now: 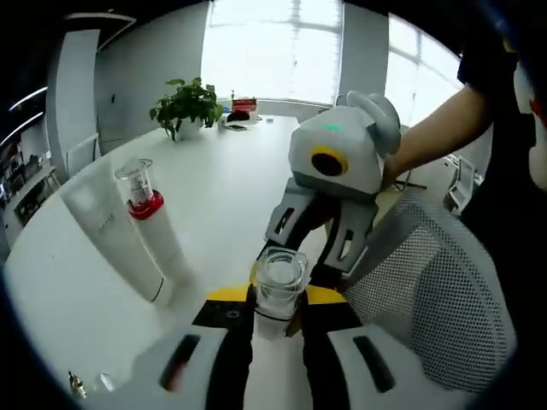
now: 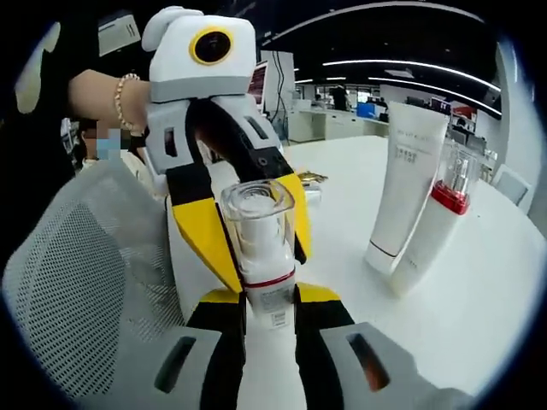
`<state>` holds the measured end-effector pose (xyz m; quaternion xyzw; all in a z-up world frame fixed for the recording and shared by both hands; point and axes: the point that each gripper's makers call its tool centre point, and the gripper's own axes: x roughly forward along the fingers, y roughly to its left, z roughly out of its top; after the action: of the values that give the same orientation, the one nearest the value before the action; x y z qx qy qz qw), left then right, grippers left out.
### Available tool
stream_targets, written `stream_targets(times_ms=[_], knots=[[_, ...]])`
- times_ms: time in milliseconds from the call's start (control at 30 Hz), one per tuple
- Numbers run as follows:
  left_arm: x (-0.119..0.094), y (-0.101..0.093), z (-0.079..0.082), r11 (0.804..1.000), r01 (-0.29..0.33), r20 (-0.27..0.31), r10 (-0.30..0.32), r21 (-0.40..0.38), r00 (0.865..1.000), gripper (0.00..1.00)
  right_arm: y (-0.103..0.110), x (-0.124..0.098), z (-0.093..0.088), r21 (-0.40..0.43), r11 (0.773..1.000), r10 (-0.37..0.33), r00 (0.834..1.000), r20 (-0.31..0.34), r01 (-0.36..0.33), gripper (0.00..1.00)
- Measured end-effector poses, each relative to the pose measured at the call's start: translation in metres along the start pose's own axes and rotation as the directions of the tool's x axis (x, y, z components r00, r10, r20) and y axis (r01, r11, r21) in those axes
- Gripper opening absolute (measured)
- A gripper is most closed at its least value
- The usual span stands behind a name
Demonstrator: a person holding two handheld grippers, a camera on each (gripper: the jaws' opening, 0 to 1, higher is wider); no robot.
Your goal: Arrange the skincare products in the storage area until every visible bottle or jar stands upright without overlapping.
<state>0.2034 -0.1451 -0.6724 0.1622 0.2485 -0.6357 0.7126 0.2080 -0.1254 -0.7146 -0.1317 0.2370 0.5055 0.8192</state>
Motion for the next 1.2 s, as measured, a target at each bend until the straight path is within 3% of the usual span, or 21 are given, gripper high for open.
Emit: stream_targets(times_ms=[567,1200], knots=[[0.023,0.017,-0.001,1.0,-0.011,-0.005,0.011,-0.019,1.0,0.15,-0.021,0.001,-0.016,-0.015,1.0,0.0,0.999,-0.051,0.0,0.21],[0.036,0.056,0.016,0.997,-0.067,0.036,0.069,-0.045,0.997,0.16,-0.066,0.006,-0.012,0.031,0.999,-0.015,1.0,-0.006,0.016,0.21]])
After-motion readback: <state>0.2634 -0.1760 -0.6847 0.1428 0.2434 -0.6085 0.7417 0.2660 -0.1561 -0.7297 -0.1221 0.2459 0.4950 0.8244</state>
